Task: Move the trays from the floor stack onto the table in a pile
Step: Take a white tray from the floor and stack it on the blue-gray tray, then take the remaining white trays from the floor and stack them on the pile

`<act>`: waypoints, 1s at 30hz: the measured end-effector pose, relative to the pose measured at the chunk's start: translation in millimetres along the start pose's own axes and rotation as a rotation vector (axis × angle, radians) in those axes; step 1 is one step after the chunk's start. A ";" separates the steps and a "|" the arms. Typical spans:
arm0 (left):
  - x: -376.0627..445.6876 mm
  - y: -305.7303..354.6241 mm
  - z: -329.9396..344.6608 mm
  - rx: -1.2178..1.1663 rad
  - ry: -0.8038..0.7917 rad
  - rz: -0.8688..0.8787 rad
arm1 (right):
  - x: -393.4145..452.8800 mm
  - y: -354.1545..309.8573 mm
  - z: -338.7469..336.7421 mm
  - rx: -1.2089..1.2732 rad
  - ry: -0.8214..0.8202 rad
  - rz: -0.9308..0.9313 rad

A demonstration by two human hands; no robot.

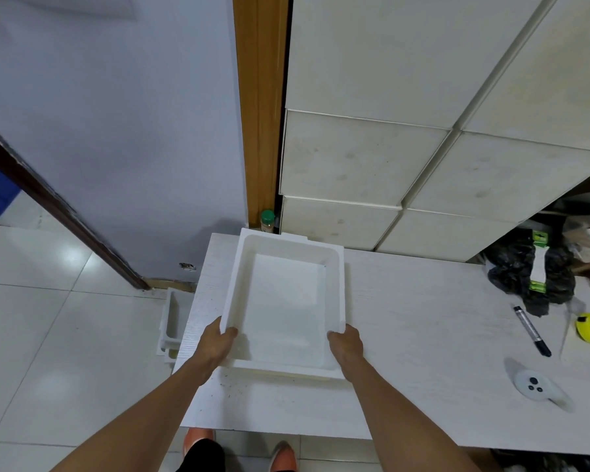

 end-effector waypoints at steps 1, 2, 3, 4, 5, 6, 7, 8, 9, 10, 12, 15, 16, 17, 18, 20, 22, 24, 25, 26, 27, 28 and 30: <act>-0.5 -1.3 0.8 -0.003 0.004 -0.006 | 0.9 0.2 0.5 0.001 0.007 0.000; -0.7 -2.1 1.6 -0.006 0.009 -0.009 | 1.9 0.4 0.9 0.004 0.011 0.000; -0.2 -2.5 2.2 -0.007 0.013 -0.011 | 3.1 0.5 1.6 0.006 0.016 0.003; 0.5 -3.1 2.7 -0.008 0.015 -0.010 | 4.1 0.6 2.0 0.007 0.018 0.003; 1.0 -3.1 3.1 -0.010 0.015 -0.012 | 5.3 0.4 2.6 0.009 0.018 0.007; 1.9 -3.4 3.2 -0.012 0.015 -0.011 | 6.7 0.4 3.3 0.012 0.019 0.010; 2.8 -3.7 3.2 -0.015 0.016 -0.012 | 7.5 -0.3 3.8 0.013 0.018 0.015; 3.4 -4.1 3.0 -0.019 0.016 -0.015 | 8.0 -1.1 4.4 0.011 0.017 0.017; 3.8 -4.5 2.6 -0.027 0.016 -0.022 | 8.6 -2.2 5.4 0.008 0.019 0.016; 3.8 -4.9 2.0 -0.034 0.015 -0.029 | 9.4 -2.7 6.1 0.005 0.024 0.013; 4.0 -5.1 1.3 -0.044 0.009 -0.034 | 12.2 -2.4 7.3 -0.004 0.031 0.013; 3.8 -4.7 -1.2 -0.055 -0.010 -0.035 | 14.5 -2.1 10.1 -0.030 0.045 0.016; 3.8 -4.3 -2.5 -0.059 -0.022 -0.031 | 13.4 -4.1 11.6 -0.042 0.069 0.012; 4.0 -3.6 -4.1 -0.063 -0.035 -0.029 | 12.3 -7.5 13.6 -0.075 0.120 -0.010; 4.2 -2.5 -6.2 -0.066 -0.049 -0.027 | 10.0 -12.7 15.1 -0.134 0.195 -0.056; 6.5 -0.8 -11.5 -0.078 -0.075 -0.021 | 3.1 -28.0 19.0 -0.252 0.349 -0.201; 11.4 -0.1 -19.2 -0.104 -0.092 -0.022 | -5.3 -47.3 26.3 -0.294 0.446 -0.356; 17.5 -0.9 -29.5 -0.157 -0.108 -0.035 | -13.4 -65.9 40.6 -0.307 0.500 -0.479; 20.8 -1.7 -35.2 -0.182 -0.116 -0.041 | -18.4 -74.6 50.0 -0.320 0.520 -0.534; 24.4 -3.2 -41.6 -0.195 -0.118 -0.045 | -23.8 -82.4 61.0 -0.334 0.539 -0.583; 28.5 -5.6 -48.4 -0.201 -0.111 -0.046 | -29.5 -90.0 73.0 -0.344 0.551 -0.621; 32.6 -8.3 -55.7 -0.203 -0.099 -0.047 | -35.8 -97.6 85.0 -0.343 0.551 -0.647; 40.4 -15.3 -71.6 -0.195 -0.069 -0.052 | -49.1 -110.4 109.1 -0.317 0.507 -0.700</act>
Point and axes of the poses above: each hand's wrist, its own x-axis towards the middle knuckle, its own z-axis out of the palm, y = z × x, the point moved 1 cm from there along x, towards the middle knuckle, and after that the axes turned 9 degrees about y, right-handed, at the moved point
